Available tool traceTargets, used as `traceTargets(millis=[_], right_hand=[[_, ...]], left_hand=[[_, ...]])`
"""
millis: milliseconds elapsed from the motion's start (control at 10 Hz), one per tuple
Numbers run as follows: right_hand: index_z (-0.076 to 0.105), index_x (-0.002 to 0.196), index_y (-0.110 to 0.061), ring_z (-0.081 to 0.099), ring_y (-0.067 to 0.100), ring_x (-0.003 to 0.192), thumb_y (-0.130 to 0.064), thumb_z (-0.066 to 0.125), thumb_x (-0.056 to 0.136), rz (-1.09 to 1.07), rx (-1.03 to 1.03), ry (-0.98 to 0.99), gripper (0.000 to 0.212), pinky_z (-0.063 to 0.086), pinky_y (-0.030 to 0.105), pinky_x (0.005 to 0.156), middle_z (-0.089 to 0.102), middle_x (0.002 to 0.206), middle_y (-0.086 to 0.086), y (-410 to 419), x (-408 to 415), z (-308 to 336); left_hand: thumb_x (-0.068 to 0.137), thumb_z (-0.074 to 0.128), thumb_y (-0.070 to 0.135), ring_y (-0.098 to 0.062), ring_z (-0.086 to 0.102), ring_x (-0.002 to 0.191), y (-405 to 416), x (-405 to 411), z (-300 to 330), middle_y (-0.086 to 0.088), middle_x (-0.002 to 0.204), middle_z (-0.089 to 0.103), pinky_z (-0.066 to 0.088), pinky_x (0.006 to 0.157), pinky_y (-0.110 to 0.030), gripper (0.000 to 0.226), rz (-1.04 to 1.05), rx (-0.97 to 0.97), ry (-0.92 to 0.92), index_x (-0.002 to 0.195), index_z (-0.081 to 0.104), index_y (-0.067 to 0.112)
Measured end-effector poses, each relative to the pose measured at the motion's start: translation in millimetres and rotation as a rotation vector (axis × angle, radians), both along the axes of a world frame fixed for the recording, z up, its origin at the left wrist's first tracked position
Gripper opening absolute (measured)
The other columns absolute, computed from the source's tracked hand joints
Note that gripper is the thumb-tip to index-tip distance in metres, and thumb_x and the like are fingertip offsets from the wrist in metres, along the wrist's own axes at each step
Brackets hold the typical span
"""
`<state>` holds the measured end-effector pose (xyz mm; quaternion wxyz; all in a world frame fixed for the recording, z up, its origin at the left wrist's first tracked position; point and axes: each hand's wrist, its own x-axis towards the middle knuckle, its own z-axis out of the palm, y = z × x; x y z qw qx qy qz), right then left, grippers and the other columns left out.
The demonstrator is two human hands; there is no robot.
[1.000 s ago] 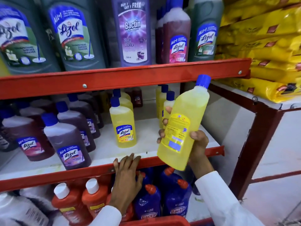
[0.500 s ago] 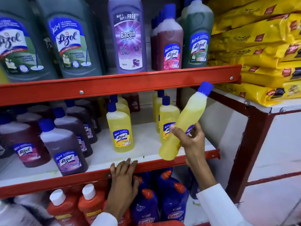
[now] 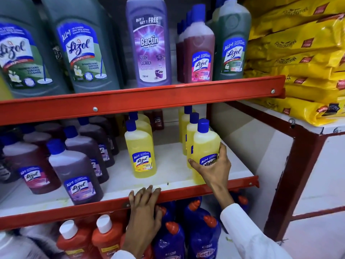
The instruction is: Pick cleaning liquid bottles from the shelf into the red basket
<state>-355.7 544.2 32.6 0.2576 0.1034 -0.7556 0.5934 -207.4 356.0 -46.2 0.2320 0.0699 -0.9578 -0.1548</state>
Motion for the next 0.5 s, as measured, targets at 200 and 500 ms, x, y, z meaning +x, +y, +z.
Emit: traceTargets(millis=[200,500], right_hand=[[0.046,0.134,-0.018,0.064,0.023,0.104,-0.04,0.098,0.049,0.004,0.013,-0.032,0.102,0.054,0.026,0.079,0.064,0.123,0.005,-4,-2,-10],[0.028,0.151,-0.02,0.048,0.029,0.132,-0.055,0.093,0.051,-0.04,0.044,-0.06,0.124,0.05,0.044,0.102,0.046,0.146,0.008,-2,13,-4]], left_hand=[[0.078,0.058,0.023,-0.029,0.043,0.13,1,-1,-1,-0.006,0.14,0.054,0.005,0.116,-0.045,0.058,0.014,-0.016,-0.001,0.135,0.048,0.025],[0.082,0.051,0.036,-0.027,0.036,0.138,7,7,15,-0.005,0.149,0.046,0.018,0.12,-0.051,0.061,0.048,-0.084,-0.036,0.141,0.041,0.026]])
